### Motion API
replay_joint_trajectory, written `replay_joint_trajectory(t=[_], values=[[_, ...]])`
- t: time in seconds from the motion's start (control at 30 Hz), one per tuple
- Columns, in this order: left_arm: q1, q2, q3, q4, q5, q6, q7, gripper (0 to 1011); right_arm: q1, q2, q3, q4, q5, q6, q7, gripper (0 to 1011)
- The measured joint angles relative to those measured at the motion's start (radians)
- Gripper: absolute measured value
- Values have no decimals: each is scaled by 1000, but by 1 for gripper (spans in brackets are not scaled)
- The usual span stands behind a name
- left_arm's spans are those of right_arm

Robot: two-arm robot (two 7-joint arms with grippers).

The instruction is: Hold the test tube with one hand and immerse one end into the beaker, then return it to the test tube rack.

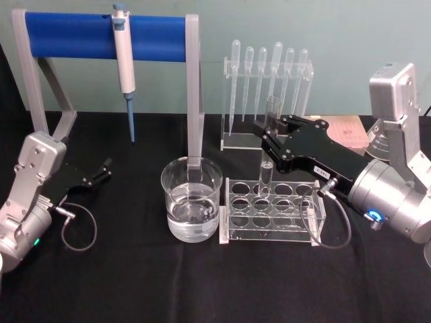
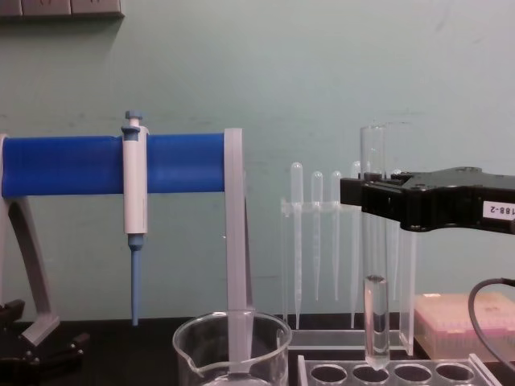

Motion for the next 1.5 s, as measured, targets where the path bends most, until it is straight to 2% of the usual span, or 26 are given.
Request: replay_joint_trajectory(t=[1.5], values=[[0, 0, 0, 0, 0, 0, 0, 1000, 0, 0, 0, 0, 0, 0, 0, 225]])
